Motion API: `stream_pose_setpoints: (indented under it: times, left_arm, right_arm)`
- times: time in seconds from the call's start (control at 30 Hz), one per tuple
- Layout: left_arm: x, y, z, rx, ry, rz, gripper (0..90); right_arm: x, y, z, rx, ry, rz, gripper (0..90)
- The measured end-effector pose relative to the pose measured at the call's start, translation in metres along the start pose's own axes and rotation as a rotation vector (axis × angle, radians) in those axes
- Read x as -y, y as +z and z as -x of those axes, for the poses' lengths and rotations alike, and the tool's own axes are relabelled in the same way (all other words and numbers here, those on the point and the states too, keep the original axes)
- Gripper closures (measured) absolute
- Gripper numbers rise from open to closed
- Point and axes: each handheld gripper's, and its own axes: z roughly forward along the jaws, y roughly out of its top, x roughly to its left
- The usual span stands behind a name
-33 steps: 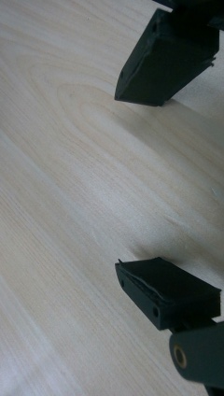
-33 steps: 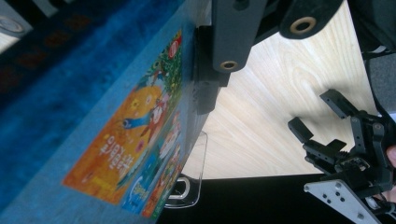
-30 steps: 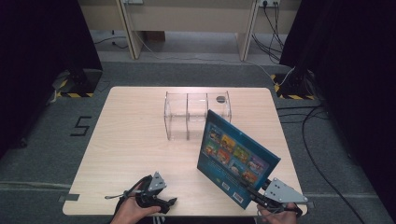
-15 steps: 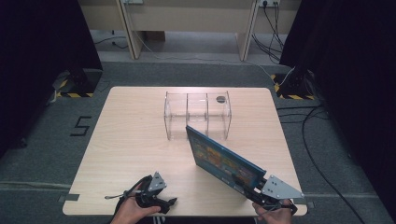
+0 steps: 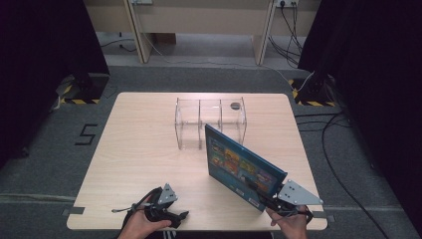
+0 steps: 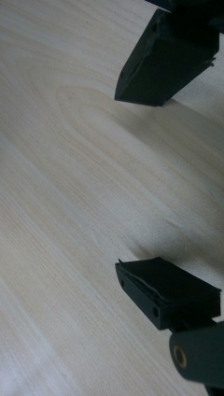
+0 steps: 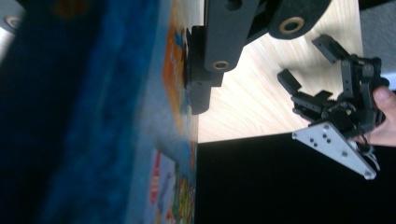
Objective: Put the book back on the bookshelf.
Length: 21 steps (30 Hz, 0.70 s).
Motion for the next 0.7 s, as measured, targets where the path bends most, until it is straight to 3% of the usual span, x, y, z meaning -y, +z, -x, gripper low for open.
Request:
stream_pose_setpoints:
  times: [0.27, 0.7]
  left_arm:
    - [0.000, 0.000, 0.001, 0.001, 0.004, 0.002, 13.9]
    - [0.000, 0.001, 0.001, 0.003, 0.005, 0.003, 13.9]
  right_arm:
    - [0.002, 0.007, 0.004, -0.027, 0.030, 0.014, 79.6]
    - [-0.008, 0.008, 0.008, 0.020, 0.053, 0.029, 82.7]
